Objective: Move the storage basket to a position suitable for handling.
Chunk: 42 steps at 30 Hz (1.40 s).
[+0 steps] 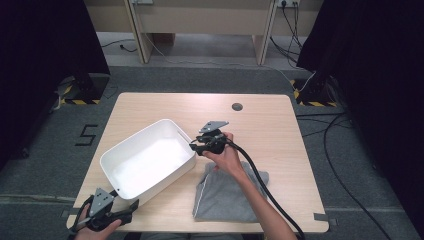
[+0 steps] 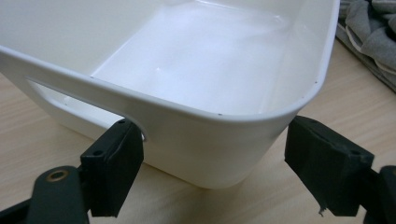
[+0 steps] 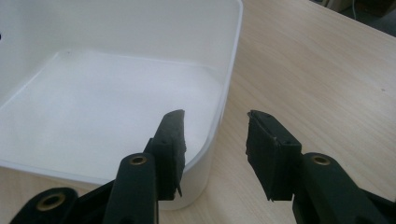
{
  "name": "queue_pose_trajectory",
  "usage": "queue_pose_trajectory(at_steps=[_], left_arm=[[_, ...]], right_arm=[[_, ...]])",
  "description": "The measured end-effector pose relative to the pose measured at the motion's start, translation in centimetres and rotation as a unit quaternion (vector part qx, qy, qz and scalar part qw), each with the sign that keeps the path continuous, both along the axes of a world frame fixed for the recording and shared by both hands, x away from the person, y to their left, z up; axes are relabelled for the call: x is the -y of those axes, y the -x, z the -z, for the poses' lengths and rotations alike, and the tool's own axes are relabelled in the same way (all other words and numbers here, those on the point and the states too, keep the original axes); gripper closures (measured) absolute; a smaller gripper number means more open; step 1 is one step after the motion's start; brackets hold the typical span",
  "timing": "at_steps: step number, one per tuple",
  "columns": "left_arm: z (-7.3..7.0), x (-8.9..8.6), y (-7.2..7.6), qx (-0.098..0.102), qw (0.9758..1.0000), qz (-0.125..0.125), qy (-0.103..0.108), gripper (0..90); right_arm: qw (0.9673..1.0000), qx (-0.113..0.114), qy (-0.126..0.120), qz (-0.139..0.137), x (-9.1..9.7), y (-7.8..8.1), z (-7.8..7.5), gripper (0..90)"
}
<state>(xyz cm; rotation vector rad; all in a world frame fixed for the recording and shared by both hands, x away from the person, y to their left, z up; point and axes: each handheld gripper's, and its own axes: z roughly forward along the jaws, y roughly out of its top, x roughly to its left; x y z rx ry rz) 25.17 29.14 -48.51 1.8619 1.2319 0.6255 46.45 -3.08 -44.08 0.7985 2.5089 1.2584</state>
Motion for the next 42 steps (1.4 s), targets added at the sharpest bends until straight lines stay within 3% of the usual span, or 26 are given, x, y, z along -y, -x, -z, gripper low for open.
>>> queue_pose_trajectory(at_steps=[6, 12, 19, 30, 35, 38, 42], left_arm=[[-0.1, 1.1, -2.3, -0.003, 0.9999, 0.015, -0.001, 19.4], [-0.3, 2.1, -5.1, -0.010, 0.9996, 0.028, 0.000, 19.4], [-0.4, 3.2, -7.4, -0.017, 0.9990, 0.042, 0.001, 19.9], [-0.6, 5.6, -10.0, -0.019, 0.9985, 0.051, -0.002, 18.9], [-0.7, 7.0, -11.2, -0.014, 0.9985, 0.053, -0.002, 19.0], [-0.8, 7.3, -11.5, 0.001, 0.9991, 0.043, 0.003, 32.8], [-1.3, 7.8, -12.8, 0.000, 0.9988, 0.045, 0.019, 30.7]], right_arm=[[0.9999, -0.006, 0.007, 0.014, 0.7, -1.0, 0.4, 62.9], [0.9991, 0.006, 0.024, 0.035, 2.0, -2.2, 0.4, 63.1], [0.9981, 0.001, 0.017, 0.060, 4.0, -3.1, 0.4, 63.0], [0.9950, 0.015, 0.015, 0.098, 7.1, -3.1, 0.5, 61.7], [0.9931, 0.011, 0.006, 0.117, 9.0, -3.1, 0.6, 61.2], [0.9923, 0.010, 0.001, 0.123, 9.7, -2.9, 0.7, 58.3], [0.9901, 0.007, -0.010, 0.140, 11.2, -2.5, 0.8, 56.6]])
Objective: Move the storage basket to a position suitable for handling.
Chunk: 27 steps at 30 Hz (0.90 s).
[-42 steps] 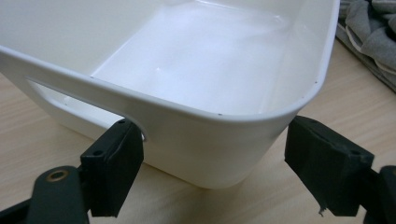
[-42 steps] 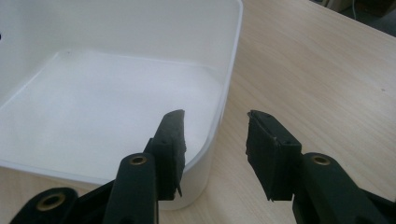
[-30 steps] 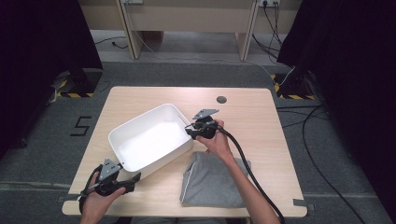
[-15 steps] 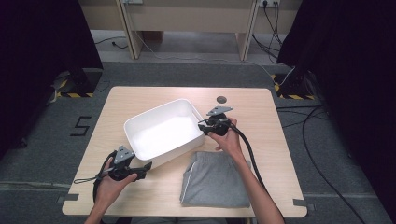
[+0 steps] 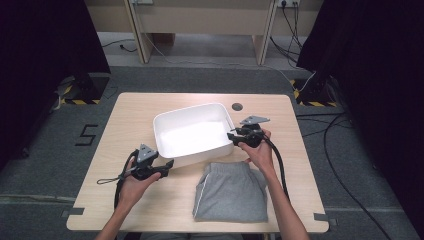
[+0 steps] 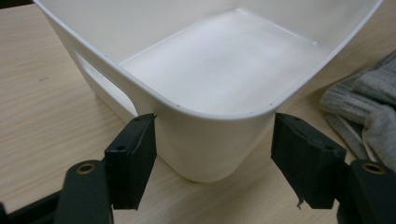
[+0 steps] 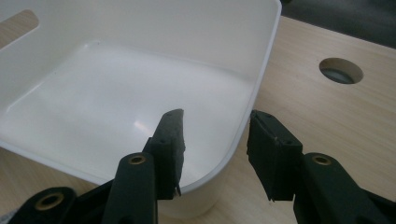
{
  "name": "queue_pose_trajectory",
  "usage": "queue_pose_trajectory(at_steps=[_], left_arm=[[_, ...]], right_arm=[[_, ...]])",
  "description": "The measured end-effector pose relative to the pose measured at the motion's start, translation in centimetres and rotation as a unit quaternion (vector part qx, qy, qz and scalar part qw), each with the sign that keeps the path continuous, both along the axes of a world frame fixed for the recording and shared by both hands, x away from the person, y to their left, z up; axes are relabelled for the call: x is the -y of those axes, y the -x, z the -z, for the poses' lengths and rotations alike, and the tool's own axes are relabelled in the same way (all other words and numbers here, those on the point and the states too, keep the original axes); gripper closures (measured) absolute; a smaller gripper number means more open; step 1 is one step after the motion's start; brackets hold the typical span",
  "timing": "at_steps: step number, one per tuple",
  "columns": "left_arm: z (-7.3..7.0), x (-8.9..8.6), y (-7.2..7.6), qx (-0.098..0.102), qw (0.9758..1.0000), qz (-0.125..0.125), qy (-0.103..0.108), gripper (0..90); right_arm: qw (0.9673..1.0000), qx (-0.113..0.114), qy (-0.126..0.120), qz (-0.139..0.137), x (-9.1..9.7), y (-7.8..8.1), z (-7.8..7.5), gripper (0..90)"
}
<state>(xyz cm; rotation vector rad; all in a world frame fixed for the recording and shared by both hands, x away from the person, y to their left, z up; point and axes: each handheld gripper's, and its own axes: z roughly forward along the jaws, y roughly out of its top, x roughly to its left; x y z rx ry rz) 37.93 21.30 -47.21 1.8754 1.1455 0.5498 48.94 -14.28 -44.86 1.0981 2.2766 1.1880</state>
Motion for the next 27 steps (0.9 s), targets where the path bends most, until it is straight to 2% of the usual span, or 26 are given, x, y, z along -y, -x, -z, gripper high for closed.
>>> queue_pose_trajectory(at_steps=[4, 9, 11, 16, 18, 27], left_arm=[[0.0, 0.8, -0.6, 0.001, 1.0000, 0.005, -0.001, 31.3], [0.1, 1.5, -1.2, 0.003, 1.0000, 0.007, 0.003, 33.2], [0.0, 1.6, -1.3, 0.004, 1.0000, 0.007, 0.001, 33.6], [-0.1, 2.0, -1.7, 0.005, 0.9999, 0.007, 0.006, 33.6], [-0.1, 2.2, -1.8, 0.005, 0.9999, 0.010, 0.006, 33.6], [-0.1, 3.1, -2.4, 0.001, 0.9996, 0.019, 0.019, 34.1]], right_arm=[[0.9999, 0.008, 0.002, 0.014, 0.9, 0.3, 0.0, 56.4], [0.9992, 0.006, -0.019, 0.035, 1.8, 1.0, 0.3, 56.0], [0.9990, 0.009, -0.018, 0.039, 1.9, 1.2, 0.3, 54.8], [0.9987, 0.024, 0.012, 0.043, 2.0, 1.9, 0.1, 53.4], [0.9985, 0.026, 0.016, 0.046, 2.1, 2.2, 0.0, 52.9], [0.9980, 0.019, -0.005, 0.060, 3.7, 2.7, 0.2, 52.1]])
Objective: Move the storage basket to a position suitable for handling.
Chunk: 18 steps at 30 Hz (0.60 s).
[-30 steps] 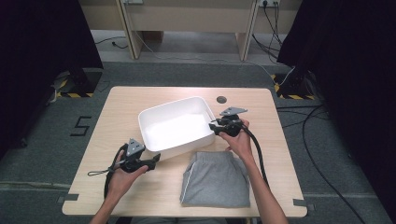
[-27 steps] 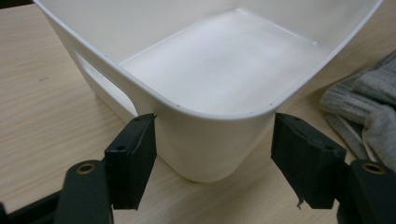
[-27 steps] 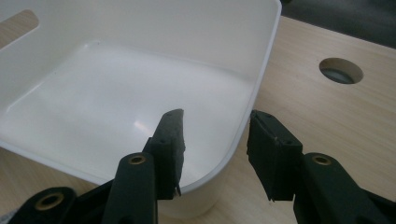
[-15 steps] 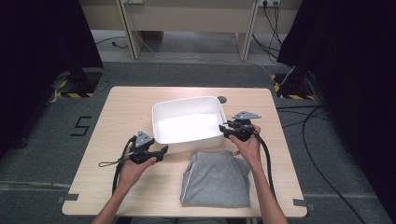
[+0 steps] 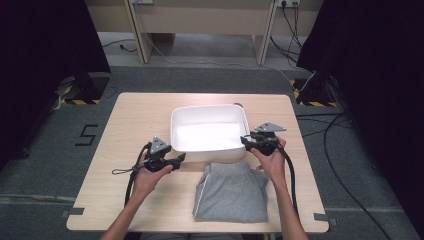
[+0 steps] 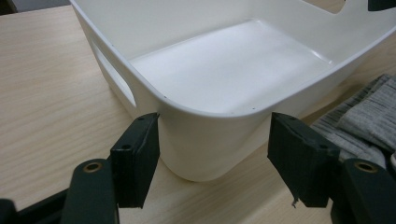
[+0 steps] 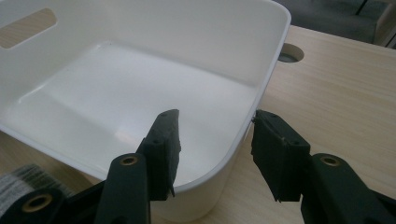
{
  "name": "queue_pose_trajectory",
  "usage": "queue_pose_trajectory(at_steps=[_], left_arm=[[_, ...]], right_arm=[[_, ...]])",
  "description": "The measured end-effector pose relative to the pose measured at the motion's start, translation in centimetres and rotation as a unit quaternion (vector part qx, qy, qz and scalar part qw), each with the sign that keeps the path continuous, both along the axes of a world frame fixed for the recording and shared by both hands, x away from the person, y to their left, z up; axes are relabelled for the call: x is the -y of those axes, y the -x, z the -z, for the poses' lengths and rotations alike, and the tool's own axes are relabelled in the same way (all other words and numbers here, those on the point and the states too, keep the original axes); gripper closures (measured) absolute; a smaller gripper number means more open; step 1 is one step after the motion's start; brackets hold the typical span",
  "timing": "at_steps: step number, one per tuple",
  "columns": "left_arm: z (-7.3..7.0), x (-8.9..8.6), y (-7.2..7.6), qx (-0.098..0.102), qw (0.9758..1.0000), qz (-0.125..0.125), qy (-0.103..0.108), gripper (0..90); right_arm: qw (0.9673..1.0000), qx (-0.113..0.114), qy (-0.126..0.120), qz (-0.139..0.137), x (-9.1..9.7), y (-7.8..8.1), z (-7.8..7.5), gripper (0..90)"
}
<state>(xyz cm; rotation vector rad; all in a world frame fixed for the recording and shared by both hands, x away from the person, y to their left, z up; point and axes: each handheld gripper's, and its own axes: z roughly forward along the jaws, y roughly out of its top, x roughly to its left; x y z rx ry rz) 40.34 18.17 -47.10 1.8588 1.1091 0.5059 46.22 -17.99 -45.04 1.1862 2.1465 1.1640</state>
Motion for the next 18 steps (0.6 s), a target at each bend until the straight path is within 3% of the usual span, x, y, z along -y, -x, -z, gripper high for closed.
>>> queue_pose_trajectory(at_steps=[18], left_arm=[[-0.1, 1.3, -0.8, 0.001, 0.9999, 0.005, 0.009, 35.0]], right_arm=[[0.9998, -0.009, 0.006, 0.014, 1.3, 1.1, -0.2, 48.1]])
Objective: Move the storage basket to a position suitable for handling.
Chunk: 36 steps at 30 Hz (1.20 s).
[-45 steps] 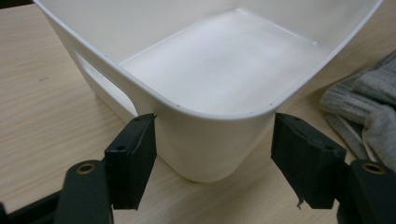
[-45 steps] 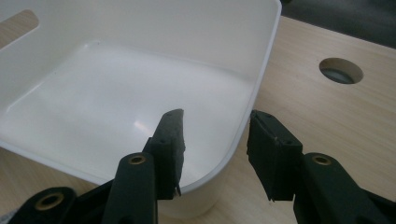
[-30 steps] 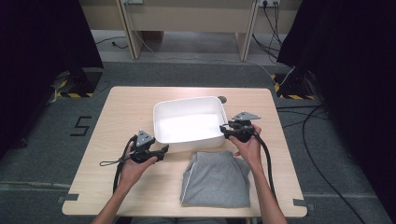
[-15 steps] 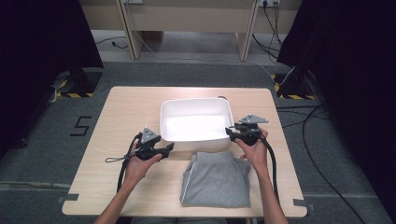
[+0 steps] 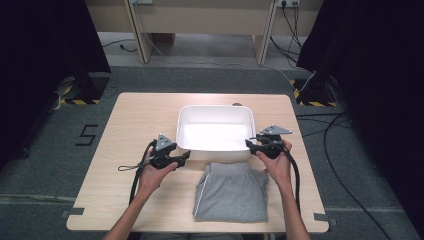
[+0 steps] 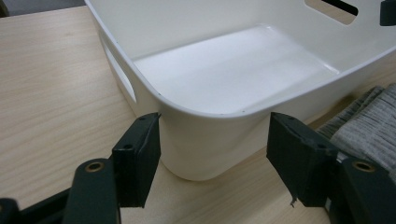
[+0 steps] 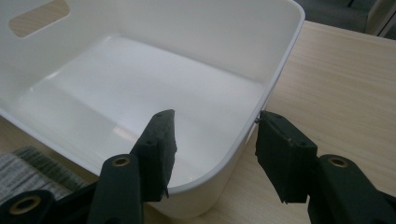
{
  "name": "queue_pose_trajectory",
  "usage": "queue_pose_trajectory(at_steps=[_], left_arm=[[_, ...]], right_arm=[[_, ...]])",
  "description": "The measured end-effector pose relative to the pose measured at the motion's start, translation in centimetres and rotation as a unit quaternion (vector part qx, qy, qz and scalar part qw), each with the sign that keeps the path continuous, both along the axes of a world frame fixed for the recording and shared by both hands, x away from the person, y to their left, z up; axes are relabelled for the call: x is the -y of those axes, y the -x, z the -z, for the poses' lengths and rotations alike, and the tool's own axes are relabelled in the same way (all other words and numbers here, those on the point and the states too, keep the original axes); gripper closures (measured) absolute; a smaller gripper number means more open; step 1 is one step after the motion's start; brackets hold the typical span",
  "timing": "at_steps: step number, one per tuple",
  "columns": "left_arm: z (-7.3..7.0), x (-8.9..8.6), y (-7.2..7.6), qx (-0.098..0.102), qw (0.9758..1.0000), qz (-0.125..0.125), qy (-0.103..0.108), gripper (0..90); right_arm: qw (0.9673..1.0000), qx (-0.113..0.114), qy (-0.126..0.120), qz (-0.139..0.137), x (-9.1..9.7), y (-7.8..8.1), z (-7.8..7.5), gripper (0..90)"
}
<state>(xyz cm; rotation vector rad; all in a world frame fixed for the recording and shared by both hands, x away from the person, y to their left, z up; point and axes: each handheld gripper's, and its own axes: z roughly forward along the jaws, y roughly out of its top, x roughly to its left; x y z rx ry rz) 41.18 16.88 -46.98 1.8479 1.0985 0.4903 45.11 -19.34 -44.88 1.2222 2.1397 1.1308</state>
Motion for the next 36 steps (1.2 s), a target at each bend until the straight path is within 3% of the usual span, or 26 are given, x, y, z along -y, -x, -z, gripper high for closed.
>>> queue_pose_trajectory(at_steps=[7, 8, 10, 12, 25, 30, 36], left_arm=[[0.0, 0.4, 0.1, 0.001, 1.0000, 0.004, 0.001, 35.1], [0.0, 0.4, -0.1, 0.015, 0.9998, 0.016, -0.005, 35.0], [0.0, 0.6, -0.1, 0.015, 0.9997, 0.021, 0.001, 35.0], [0.0, 0.8, 0.1, 0.002, 1.0000, 0.008, 0.002, 35.0], [0.0, 0.9, 0.1, 0.003, 1.0000, 0.009, 0.002, 34.5], [0.0, 0.9, 0.2, 0.005, 1.0000, 0.009, -0.001, 34.5], [0.0, 0.8, 0.6, 0.007, 0.9999, 0.007, -0.008, 34.0]], right_arm=[[1.0000, -0.001, -0.002, 0.002, 0.5, 0.4, 0.0, 47.9], [1.0000, -0.001, -0.005, 0.004, 0.7, 0.5, 0.0, 47.9], [1.0000, 0.000, -0.003, 0.004, 0.9, 0.5, 0.0, 47.9], [1.0000, -0.001, -0.003, 0.004, 1.0, 0.5, 0.0, 47.8], [1.0000, 0.000, -0.003, 0.004, 1.1, 0.4, 0.1, 47.6], [0.9997, -0.011, -0.023, 0.001, 1.3, 0.0, 0.4, 47.2], [0.9999, -0.006, -0.013, -0.006, 1.0, -0.3, 0.4, 47.4]])
